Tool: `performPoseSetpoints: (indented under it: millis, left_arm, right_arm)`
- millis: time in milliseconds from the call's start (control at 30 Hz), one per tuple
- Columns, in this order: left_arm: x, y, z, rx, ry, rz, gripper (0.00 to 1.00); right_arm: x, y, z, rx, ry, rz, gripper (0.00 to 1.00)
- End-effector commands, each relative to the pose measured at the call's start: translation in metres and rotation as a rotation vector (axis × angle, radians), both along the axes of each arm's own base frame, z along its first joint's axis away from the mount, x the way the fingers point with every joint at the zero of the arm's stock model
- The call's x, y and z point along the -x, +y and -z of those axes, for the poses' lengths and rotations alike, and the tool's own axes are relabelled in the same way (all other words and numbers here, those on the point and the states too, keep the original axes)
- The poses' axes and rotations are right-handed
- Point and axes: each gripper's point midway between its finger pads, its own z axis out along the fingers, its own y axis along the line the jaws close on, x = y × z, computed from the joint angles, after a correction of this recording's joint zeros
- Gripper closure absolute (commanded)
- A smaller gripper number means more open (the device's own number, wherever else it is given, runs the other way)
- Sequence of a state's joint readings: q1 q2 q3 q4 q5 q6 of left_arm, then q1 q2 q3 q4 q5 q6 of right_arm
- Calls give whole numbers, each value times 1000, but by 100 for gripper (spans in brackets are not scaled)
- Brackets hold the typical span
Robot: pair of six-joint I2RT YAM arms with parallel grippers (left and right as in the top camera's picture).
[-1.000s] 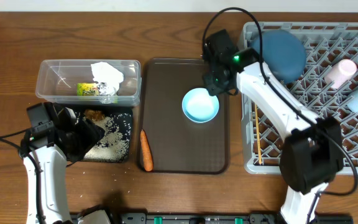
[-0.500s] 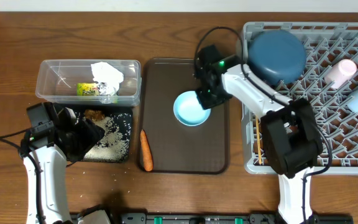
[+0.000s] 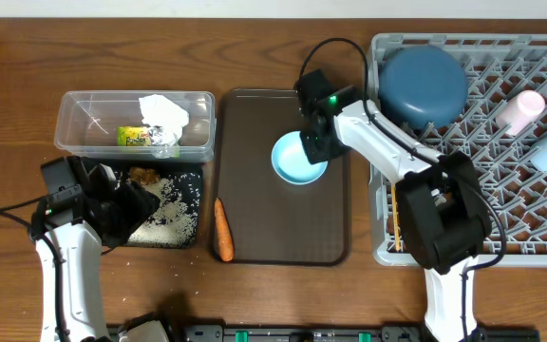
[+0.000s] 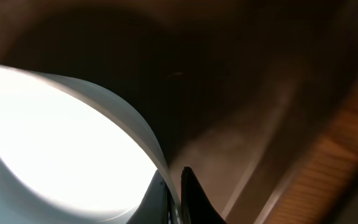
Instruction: Sort waste into correct bins and load items into the dishwasher rack
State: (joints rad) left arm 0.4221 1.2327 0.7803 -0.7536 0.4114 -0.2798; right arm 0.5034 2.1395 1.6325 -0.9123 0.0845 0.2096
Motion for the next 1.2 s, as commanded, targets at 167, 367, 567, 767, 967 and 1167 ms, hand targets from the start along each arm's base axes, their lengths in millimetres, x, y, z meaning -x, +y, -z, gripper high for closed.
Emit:
performPoseSetpoints:
  millis: [167, 367, 567, 767, 967, 1167]
  left_arm:
    - [0, 3, 0, -18, 1, 7, 37]
    - [0, 3, 0, -18, 1, 7, 37]
    - [0, 3, 0, -18, 1, 7, 37]
    - [0, 3, 0, -18, 1, 7, 37]
    - [0, 3, 0, -18, 1, 7, 37]
    - [0, 3, 0, -18, 1, 7, 37]
  right_arm:
    - [-40, -32, -128, 46, -373, 76, 99]
    - [-31, -45, -141, 61, -360, 58, 99]
    - [-25, -34, -125, -5, -291, 33, 99]
    - [-28, -21, -89, -25, -216, 3, 89]
    - [-31, -20, -43, 13, -138, 1, 77]
    - [-26, -12, -2, -2, -53, -13, 80]
